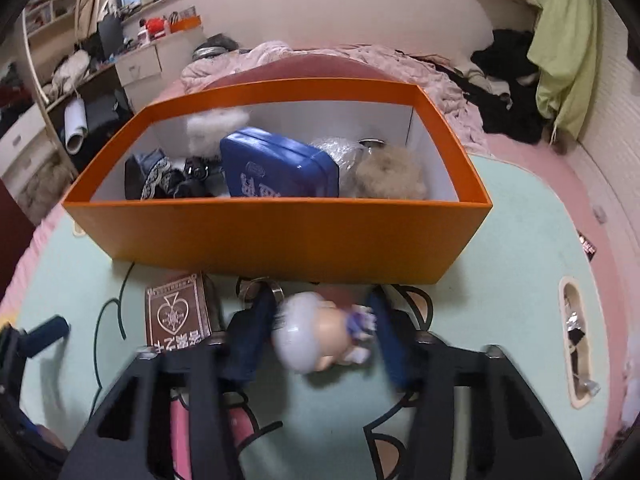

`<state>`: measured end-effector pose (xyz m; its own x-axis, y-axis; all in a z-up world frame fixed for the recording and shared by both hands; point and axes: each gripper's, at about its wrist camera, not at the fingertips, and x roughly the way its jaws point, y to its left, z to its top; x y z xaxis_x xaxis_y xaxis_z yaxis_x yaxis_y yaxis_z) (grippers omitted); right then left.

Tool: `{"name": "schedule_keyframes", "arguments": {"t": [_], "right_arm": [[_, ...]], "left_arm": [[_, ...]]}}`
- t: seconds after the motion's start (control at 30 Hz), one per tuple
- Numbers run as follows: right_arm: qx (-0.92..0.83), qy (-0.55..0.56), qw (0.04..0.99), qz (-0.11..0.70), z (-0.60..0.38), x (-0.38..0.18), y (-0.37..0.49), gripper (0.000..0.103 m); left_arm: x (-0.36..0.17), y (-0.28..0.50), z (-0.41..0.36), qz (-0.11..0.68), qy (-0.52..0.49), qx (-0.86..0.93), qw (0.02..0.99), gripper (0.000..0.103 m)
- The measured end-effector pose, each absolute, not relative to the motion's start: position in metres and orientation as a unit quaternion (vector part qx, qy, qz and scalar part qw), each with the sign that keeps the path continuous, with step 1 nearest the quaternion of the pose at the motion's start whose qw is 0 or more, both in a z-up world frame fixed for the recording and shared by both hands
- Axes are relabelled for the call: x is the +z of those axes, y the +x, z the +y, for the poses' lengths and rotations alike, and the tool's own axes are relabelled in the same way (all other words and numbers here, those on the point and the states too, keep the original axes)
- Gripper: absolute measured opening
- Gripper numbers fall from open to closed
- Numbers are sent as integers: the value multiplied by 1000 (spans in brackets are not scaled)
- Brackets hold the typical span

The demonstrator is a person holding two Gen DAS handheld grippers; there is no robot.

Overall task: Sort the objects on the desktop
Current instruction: 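Lower the right gripper onto the white figurine and grasp it, then grasp the brown card box with the left gripper while the right lifts the figurine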

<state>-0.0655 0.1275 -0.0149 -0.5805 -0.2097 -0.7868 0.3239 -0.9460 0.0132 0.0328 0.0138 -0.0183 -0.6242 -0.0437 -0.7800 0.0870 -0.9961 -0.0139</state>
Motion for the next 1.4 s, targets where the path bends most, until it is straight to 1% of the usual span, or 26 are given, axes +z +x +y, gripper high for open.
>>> {"name": "schedule_keyframes", "arguments": {"t": [0.07, 0.23, 0.4, 0.6, 0.7, 0.77, 1.0, 1.07, 1.13, 1.4], "right_arm": [[-885, 431, 166, 47, 135, -12, -61, 41], [-895, 415, 161, 41, 155, -6, -40, 41], [-909, 380, 172, 19, 177, 9, -16, 41], [-916, 360, 175, 5, 189, 20, -8, 41], [-920, 354, 170, -5, 195, 23, -9, 41], [-921, 352, 166, -11, 198, 24, -7, 41], [-921, 355, 160, -23, 209, 22, -9, 41], [-921, 355, 159, -24, 211, 21, -9, 41], [-921, 356, 159, -24, 211, 21, -9, 41], [-919, 360, 161, -21, 210, 17, -9, 41]], "left_arm": [[-18, 33, 14, 25, 432, -901, 36, 103], [-19, 33, 14, 25, 432, -901, 36, 103], [-16, 33, 18, 21, 431, -902, 36, 103], [3, 33, 29, 23, 413, -910, -1, 103], [13, 20, 36, 43, 417, -907, -28, 103], [15, 4, 44, 49, 423, -904, -28, 103], [5, -34, 77, 10, 444, -896, 9, 102], [-2, -38, 79, 6, 459, -888, 11, 90], [-5, -35, 78, 4, 460, -888, 5, 67], [0, -7, 58, 13, 442, -896, -31, 66]]}}
